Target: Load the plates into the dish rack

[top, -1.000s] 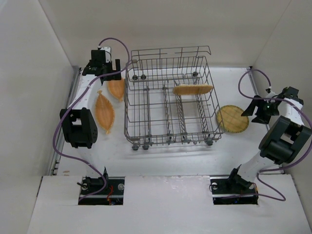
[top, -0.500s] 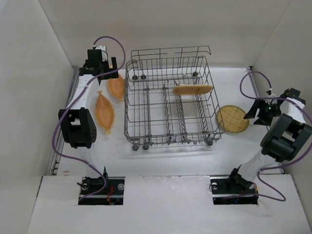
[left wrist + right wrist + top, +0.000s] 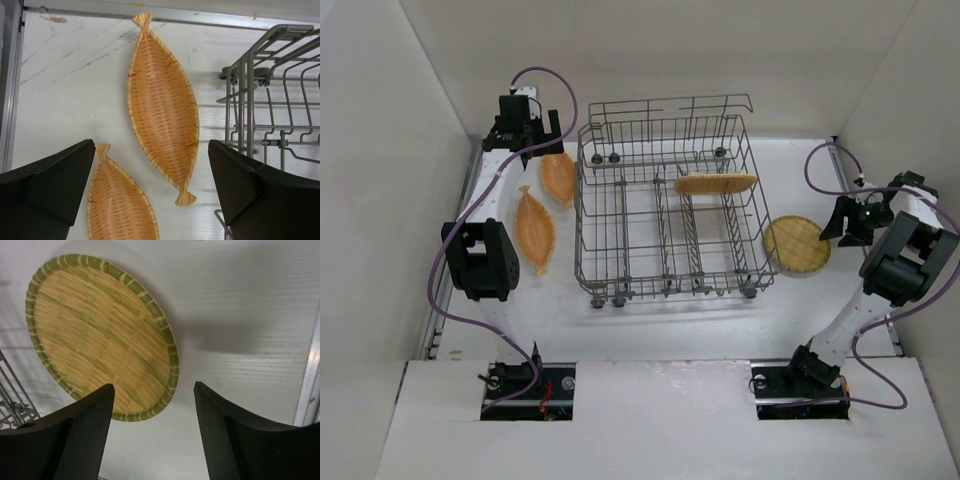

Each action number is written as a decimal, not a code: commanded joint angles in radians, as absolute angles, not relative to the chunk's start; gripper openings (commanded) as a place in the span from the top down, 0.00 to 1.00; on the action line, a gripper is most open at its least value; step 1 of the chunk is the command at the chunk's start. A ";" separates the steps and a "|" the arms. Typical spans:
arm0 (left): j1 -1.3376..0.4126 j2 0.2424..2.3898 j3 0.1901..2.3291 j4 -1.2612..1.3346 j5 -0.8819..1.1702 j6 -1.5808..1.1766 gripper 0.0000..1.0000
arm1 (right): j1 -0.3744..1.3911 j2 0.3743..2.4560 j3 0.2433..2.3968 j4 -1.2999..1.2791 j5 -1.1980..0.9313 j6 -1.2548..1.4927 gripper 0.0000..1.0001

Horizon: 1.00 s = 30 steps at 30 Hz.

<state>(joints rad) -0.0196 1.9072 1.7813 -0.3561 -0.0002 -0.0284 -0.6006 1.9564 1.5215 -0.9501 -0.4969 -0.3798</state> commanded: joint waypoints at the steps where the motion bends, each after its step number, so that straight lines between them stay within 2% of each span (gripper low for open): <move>1: -0.030 1.902 1.842 -0.337 0.002 -0.041 0.00 | -0.579 1.980 1.586 -1.015 -0.526 -0.488 0.30; 17: -0.064 1.982 2.005 -0.406 -0.014 -0.028 0.00 | -0.561 2.229 1.793 -1.209 -0.531 -0.607 0.36; 20: -0.065 1.991 2.025 -0.414 -0.015 -0.023 0.00 | -0.564 2.261 1.838 -1.233 -0.545 -0.615 0.49; 22: -0.065 1.997 2.034 -0.417 -0.015 -0.020 0.00 | -0.565 2.275 1.856 -1.249 -0.554 -0.620 0.71; 25: -0.065 2.006 2.046 -0.420 -0.018 -0.012 0.00 | -0.564 2.281 1.865 -1.258 -0.563 -0.630 0.95; 26: -0.065 2.008 2.049 -0.422 -0.018 -0.009 0.00 | -0.564 2.280 1.864 -1.258 -0.563 -0.637 1.00; 30: -0.065 2.014 2.056 -0.423 -0.018 -0.002 0.00 | -0.561 2.241 1.835 -1.247 -0.560 -0.653 1.00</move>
<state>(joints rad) -0.0650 2.0224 2.0056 -0.4244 -0.0090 -0.0158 -0.5694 2.2692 1.8366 -1.2938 -0.6209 -0.5884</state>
